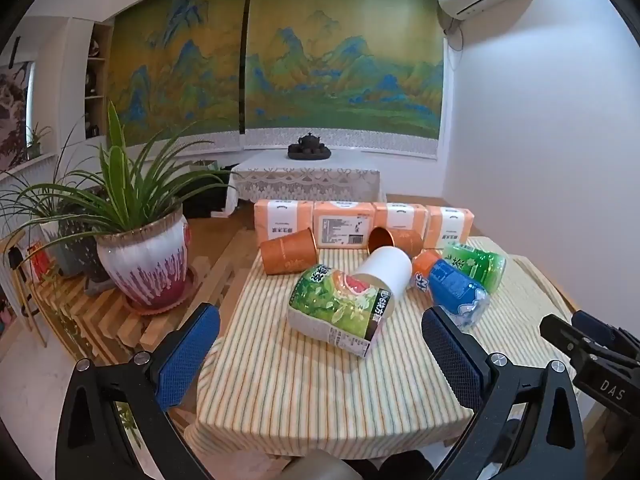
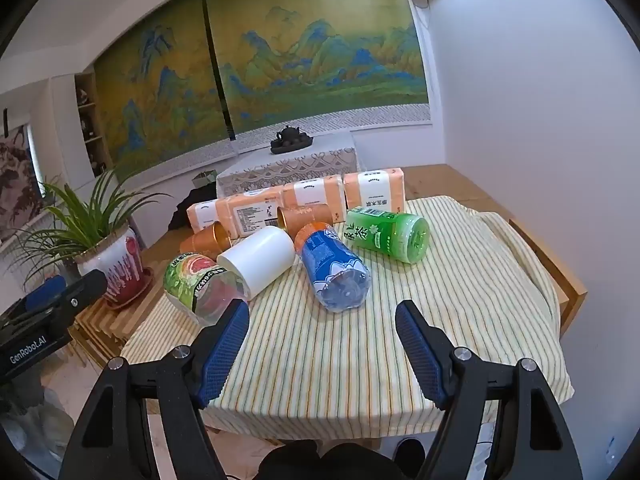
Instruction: Flip cup upside down
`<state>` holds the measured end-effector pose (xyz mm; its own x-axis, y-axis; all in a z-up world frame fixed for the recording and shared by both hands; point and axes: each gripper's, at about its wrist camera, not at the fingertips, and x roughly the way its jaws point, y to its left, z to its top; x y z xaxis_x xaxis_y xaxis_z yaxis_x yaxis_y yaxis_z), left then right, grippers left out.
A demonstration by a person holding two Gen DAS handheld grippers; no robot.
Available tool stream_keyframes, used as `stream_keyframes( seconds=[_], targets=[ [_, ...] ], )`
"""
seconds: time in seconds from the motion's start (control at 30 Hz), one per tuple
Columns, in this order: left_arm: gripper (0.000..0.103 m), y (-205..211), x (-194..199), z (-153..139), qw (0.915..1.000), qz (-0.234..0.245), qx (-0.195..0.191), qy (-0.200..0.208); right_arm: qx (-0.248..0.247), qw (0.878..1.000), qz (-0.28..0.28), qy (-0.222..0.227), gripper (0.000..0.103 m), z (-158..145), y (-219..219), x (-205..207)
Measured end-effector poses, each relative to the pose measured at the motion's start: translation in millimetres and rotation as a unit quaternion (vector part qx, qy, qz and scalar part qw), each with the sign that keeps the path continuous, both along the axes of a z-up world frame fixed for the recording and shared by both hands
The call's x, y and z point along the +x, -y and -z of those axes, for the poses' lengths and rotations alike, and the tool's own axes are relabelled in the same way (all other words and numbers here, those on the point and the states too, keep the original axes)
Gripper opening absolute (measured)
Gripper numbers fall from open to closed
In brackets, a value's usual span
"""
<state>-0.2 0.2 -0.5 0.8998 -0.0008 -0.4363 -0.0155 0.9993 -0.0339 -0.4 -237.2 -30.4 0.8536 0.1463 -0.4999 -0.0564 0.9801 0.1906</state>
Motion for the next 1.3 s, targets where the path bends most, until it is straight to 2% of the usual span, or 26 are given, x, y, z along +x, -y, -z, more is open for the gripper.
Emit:
stream_keyframes(
  seconds=[0.2,0.63,1.3],
  targets=[
    [0.102,-7,6,9,0.9997,-0.003,-0.013,-0.018,-0.002,1.000,-0.001,-0.002,0.072,2,0,2],
    [0.102,-3,13,10,0.9999,0.000,0.004,-0.014,-0.002,1.000,0.004,-0.011,0.072,11,0,8],
    [0.102,-2,18,14,0.9999,-0.001,0.006,-0.012,-0.001,1.000,0.002,-0.020,0.072,16,-2,13]
  ],
)
